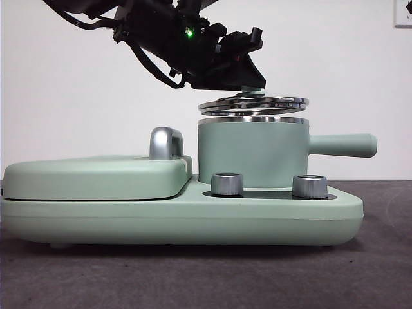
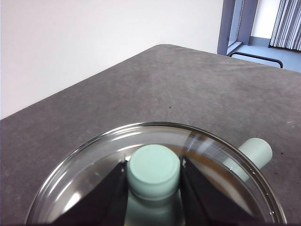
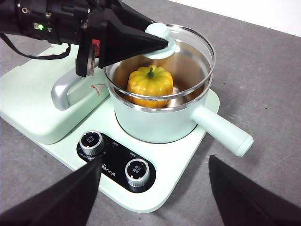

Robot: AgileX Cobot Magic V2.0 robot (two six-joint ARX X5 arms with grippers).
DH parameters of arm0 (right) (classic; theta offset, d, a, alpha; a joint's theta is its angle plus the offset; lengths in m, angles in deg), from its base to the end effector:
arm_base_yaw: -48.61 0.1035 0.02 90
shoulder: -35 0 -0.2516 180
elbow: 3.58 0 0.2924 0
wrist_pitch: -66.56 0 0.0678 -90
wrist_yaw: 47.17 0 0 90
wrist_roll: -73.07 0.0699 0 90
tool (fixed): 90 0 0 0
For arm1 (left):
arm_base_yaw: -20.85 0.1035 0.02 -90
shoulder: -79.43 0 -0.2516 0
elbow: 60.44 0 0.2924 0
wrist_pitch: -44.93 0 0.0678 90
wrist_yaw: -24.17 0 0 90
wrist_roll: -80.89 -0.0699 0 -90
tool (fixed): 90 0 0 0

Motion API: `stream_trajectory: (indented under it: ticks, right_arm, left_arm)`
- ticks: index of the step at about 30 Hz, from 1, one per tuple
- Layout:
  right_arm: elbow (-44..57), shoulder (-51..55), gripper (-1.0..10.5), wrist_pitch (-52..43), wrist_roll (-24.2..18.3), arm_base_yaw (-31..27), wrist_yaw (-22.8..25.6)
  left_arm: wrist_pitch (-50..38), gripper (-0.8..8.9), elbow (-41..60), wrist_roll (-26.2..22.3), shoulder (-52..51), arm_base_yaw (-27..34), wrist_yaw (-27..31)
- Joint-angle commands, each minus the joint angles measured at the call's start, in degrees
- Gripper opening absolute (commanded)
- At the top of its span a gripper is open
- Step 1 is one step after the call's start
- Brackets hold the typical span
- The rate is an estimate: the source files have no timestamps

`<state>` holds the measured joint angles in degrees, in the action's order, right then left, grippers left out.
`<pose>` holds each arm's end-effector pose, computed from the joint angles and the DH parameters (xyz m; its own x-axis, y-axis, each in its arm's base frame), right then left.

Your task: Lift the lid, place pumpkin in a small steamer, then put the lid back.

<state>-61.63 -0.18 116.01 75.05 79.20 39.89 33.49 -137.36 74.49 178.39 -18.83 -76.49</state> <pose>0.1762 0.1083 0.3005 0.7427 0.4987 -0.4469 -0.5341 0.8437 0.0538 0.3491 -0.3065 0.2172 0.6253 -0.7591 -0.1808 0.7784 0.6232 0.0758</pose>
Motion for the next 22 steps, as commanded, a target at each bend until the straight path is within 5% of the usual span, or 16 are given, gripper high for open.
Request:
stream_trajectory:
  ticks: [1,22]
  right_arm:
    - [-0.2,-0.3,3.5,-0.2,0.8,0.4,0.0]
    - [-0.2,-0.3,3.5,0.2,0.8,0.4,0.0]
  left_arm:
    - [-1.9,0.1,-1.8,-0.4,0.6,-0.6,-0.4]
    - [-2.0,0.1,-1.8,-0.4,2.8,-0.6,-1.1]
